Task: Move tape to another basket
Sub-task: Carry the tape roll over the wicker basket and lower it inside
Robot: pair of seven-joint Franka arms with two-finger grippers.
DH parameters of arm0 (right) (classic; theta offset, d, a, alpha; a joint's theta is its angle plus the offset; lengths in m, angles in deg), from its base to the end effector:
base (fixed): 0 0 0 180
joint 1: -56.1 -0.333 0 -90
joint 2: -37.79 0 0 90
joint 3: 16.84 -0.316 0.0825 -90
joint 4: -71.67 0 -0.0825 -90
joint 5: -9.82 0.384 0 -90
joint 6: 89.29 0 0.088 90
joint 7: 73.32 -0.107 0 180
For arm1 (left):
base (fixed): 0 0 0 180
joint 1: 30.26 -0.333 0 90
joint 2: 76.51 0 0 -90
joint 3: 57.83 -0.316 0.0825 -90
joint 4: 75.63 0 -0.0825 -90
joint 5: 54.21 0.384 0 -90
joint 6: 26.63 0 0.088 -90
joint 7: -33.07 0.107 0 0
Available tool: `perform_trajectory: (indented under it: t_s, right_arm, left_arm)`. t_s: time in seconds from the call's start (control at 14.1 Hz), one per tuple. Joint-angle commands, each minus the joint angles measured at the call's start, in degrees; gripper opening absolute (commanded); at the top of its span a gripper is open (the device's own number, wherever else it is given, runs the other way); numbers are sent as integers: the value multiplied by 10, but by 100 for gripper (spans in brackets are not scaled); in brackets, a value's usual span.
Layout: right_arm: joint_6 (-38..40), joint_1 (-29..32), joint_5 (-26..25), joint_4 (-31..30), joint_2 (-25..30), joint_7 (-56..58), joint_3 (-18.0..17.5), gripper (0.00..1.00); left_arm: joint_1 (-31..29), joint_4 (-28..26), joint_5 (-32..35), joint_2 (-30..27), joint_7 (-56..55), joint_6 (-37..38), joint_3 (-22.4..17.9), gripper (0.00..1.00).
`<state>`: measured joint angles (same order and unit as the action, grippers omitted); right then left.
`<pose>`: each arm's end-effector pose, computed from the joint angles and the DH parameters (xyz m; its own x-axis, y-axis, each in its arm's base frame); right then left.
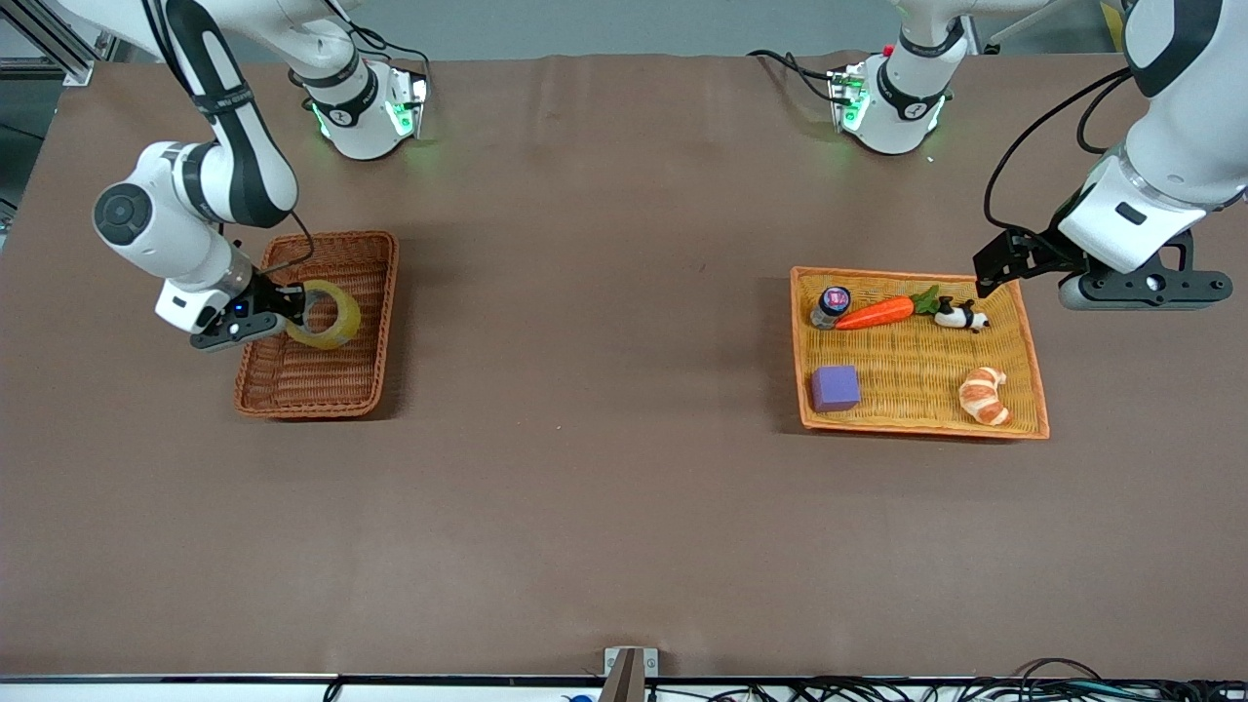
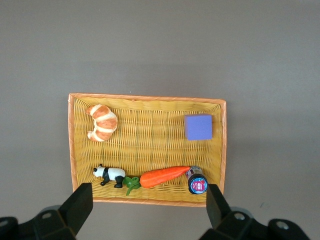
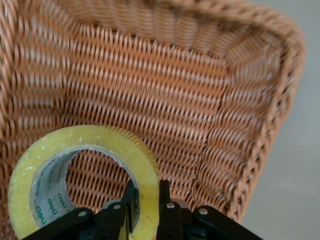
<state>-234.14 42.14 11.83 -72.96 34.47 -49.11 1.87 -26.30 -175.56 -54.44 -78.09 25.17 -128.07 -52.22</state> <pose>0.4550 -0.0395 0.2518 0.9510 0.3056 -0.0462 0.3050 -0.9521 -0.0209 0.5514 -0.0940 0.5748 0.9982 -0.0282 0.0531 -0.0287 -0.9996 0.0087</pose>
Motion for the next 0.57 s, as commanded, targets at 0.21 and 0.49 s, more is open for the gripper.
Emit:
perform_trajectory:
  t_s: [0.21, 0.49]
  right_arm:
    - [-3, 6, 8, -18, 4, 18, 0, 100]
    - [37, 1, 8, 58, 9, 15, -9, 100]
  left_arm:
    - [-1, 13, 10, 5, -4, 5, 1, 100]
    - [-4, 14, 9, 5, 0, 6, 1, 100]
